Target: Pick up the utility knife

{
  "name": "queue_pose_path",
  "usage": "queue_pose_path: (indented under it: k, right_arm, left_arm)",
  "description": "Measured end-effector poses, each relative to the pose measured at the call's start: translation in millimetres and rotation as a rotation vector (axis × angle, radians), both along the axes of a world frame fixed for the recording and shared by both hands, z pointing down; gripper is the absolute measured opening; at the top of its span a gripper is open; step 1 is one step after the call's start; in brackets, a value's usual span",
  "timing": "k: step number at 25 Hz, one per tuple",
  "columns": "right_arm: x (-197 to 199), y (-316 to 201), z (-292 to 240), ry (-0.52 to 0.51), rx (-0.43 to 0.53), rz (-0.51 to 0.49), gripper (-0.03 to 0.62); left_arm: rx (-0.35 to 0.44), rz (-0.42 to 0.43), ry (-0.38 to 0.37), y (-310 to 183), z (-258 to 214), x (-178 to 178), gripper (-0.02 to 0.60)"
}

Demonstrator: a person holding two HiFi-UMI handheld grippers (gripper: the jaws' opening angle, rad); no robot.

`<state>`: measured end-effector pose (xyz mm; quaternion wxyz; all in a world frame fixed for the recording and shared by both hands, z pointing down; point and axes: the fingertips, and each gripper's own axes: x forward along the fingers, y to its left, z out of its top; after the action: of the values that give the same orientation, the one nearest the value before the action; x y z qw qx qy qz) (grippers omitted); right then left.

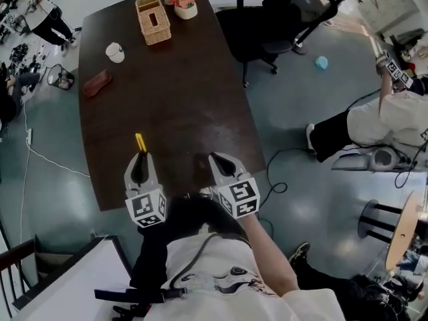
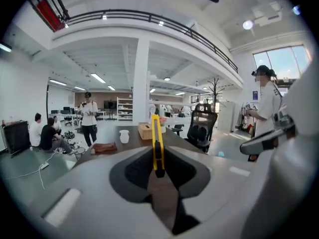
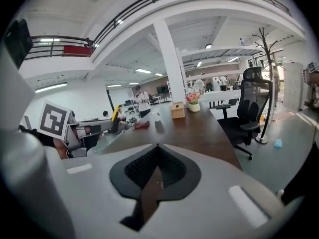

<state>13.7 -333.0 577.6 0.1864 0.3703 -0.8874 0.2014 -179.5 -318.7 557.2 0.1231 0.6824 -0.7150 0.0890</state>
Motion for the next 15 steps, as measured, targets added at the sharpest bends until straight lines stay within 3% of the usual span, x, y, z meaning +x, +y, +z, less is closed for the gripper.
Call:
queue_pose_path:
  k: [3,9,15]
  right_arm:
    - [7.5,11.6,-21.7,-0.012,0.071,0.007,0.002]
    - [9.4,34.7,-47.4,-0.05,0.134,0.008,0.002]
    - [-1.4,73.3,-58.1,-0.033,0.173,-0.017,0.002]
  left_arm:
    - [0.064,-0.036,0.02,22.6,-22.9,-2.8,0.063]
    - [0.152,-0.029,0.016,52.4,-58.8,2.8,0.063]
    - [0.192,-0.051,-0.005,98.6,-75.7,-6.6,0.063]
